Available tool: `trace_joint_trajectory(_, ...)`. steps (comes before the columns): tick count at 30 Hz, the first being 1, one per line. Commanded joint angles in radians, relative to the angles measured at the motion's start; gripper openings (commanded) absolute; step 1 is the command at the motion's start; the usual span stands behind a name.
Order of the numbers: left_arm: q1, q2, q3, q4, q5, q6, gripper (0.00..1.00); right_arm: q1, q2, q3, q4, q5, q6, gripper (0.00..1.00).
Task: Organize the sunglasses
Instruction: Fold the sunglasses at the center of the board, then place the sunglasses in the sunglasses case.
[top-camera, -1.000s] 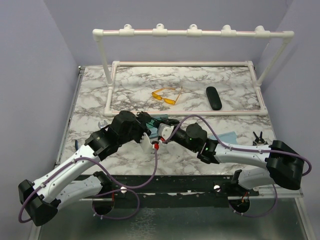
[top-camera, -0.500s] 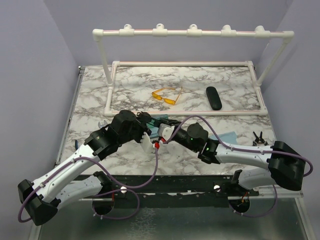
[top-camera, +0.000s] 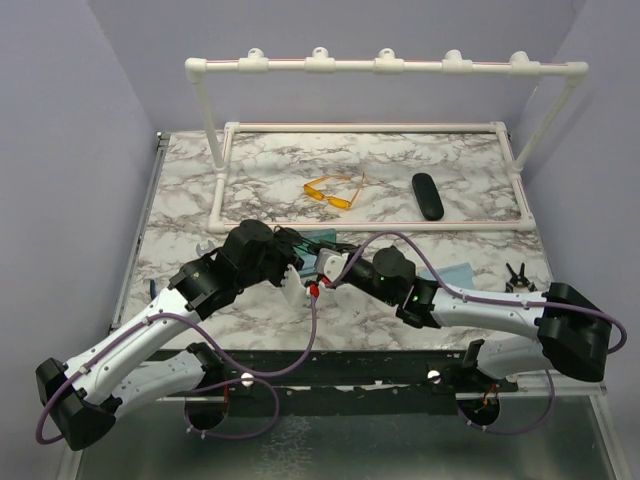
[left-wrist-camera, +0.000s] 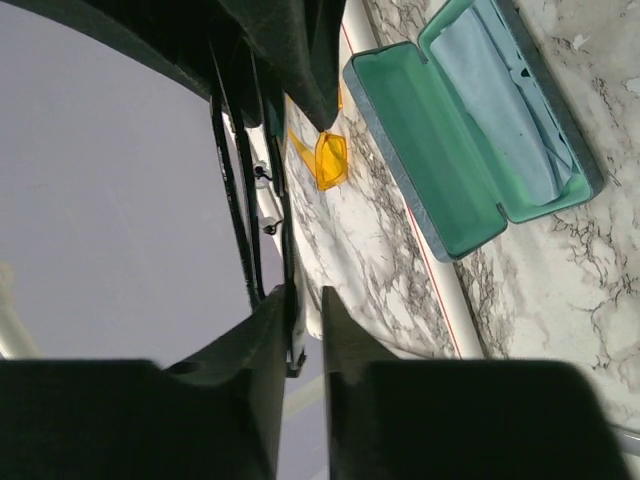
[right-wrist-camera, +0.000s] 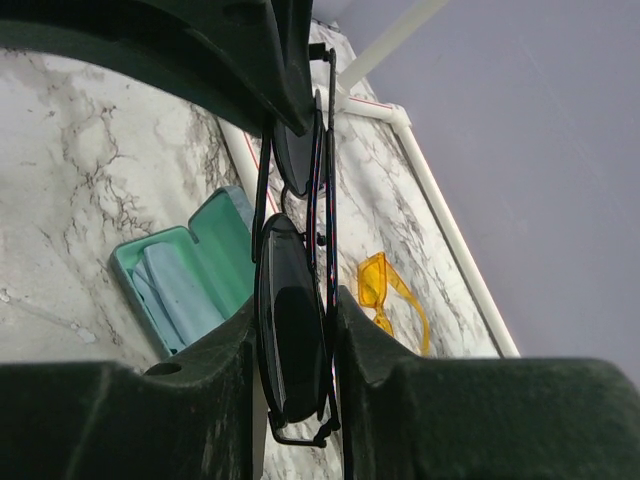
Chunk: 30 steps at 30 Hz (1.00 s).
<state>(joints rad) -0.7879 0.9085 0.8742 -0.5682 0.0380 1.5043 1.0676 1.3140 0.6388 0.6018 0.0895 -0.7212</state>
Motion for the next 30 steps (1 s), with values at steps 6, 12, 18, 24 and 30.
trace_joint_trajectory(6, -0.007, -0.018, 0.009, 0.001, 0.008, -0.022, 0.42, 0.003, -0.047, -0.009, -0.044, 0.001, 0.118, 0.13)
trace_joint_trajectory(12, -0.007, -0.038, 0.004, 0.019, -0.008, -0.025, 0.56, -0.013, -0.042, -0.011, -0.093, -0.004, 0.166, 0.13)
trace_joint_trajectory(18, -0.007, -0.085, -0.002, 0.022, -0.002, -0.048, 0.68, -0.111, -0.032, 0.013, -0.225, -0.209, 0.293, 0.13)
trace_joint_trajectory(24, -0.007, -0.107, -0.034, 0.022, -0.013, -0.077, 0.75, -0.195, 0.025, 0.083, -0.358, -0.428, 0.348, 0.12)
trace_joint_trajectory(30, -0.007, -0.099, -0.036, 0.023, 0.003, -0.110, 0.77, -0.239, 0.085, 0.137, -0.409, -0.538, 0.356, 0.11)
